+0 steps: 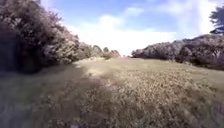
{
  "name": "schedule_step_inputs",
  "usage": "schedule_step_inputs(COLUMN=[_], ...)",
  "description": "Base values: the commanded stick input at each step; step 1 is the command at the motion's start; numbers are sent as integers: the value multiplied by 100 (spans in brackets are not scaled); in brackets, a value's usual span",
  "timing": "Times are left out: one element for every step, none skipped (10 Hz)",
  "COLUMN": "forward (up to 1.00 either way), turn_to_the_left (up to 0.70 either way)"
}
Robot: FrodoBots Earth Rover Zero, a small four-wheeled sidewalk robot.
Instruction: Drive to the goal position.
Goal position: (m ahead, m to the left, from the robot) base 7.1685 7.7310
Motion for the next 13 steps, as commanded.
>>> schedule_step_inputs(forward=[70, 70, 70, 70, 70, 70, 48, 2, 0, 0, 0, 48, 70], turn_to_the_left=[0, 0, 0, 0, 0, 0, 0, 0, 0, 0, 0, 0, 0])
